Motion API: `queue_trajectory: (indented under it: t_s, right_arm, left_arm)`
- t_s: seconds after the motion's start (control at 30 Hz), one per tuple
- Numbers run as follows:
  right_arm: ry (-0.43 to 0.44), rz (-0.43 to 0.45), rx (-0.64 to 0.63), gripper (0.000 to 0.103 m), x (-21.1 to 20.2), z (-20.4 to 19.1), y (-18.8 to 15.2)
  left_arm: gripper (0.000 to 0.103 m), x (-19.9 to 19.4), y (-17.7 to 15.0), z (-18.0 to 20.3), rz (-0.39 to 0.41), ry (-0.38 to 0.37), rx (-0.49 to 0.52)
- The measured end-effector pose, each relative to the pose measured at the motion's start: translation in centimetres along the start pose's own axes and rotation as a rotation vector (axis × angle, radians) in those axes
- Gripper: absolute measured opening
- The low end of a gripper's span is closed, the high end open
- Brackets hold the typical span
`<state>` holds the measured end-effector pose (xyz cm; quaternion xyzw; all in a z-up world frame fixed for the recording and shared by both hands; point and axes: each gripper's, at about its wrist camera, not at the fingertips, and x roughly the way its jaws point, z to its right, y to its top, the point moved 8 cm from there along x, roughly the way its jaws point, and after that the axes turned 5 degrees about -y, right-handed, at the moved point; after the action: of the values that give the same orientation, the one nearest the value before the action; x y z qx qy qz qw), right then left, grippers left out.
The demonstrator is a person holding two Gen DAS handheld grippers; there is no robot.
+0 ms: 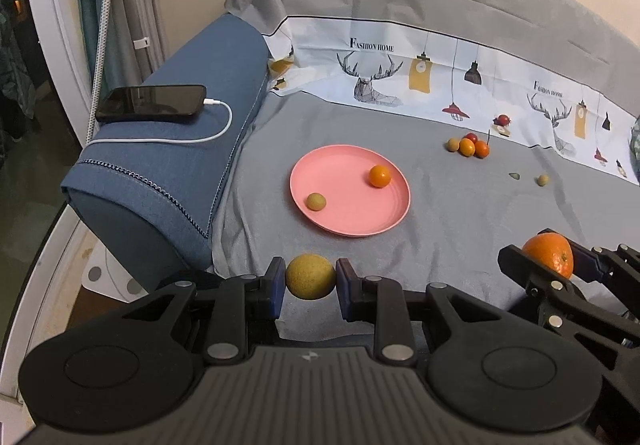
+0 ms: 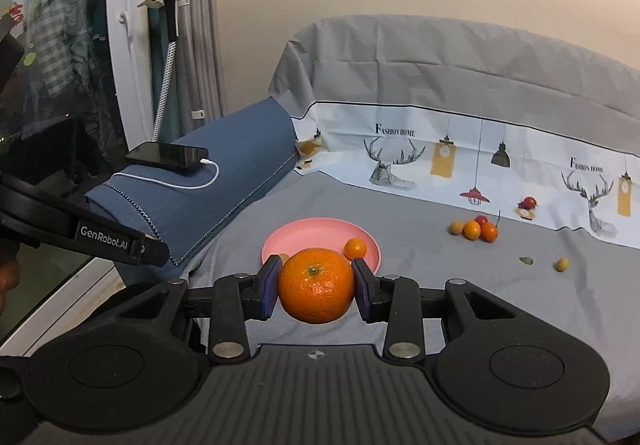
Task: Organize fruits
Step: 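Carry the yellow fruit and mandarin in both grippers over the pink plate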
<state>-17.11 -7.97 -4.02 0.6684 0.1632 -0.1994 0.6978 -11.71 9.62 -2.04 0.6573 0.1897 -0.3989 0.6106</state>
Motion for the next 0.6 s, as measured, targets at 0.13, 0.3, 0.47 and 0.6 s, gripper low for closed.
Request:
queue_trajectory:
  t_s: [0.13, 0.3, 0.47, 0.6]
  right_arm:
    - [-0.003, -0.002, -0.008, 0.039, 0.1, -0.2, 0.1]
    - [-0.001, -0.015, -0.011, 0.039, 0.6, -0.2, 0.0]
    - [0.0, -0.032, -0.011, 0.039, 1.2, -0.3, -0.1]
    - [-0.003, -0.049, -0.009, 0.039, 1.8, -0.1, -0.3]
  left_arm:
    - [0.03, -0.1, 0.2, -0.2, 0.01, -0.002, -0.005]
    - [0.03, 0.2, 0.4, -0.2, 0.007, 0.0, -0.012]
    - [0.03, 0.8, 0.4, -0.4, -0.006, -0.001, -0.016]
    - [0.03, 1.6, 0.4, -0.6, -0.02, -0.006, -0.02]
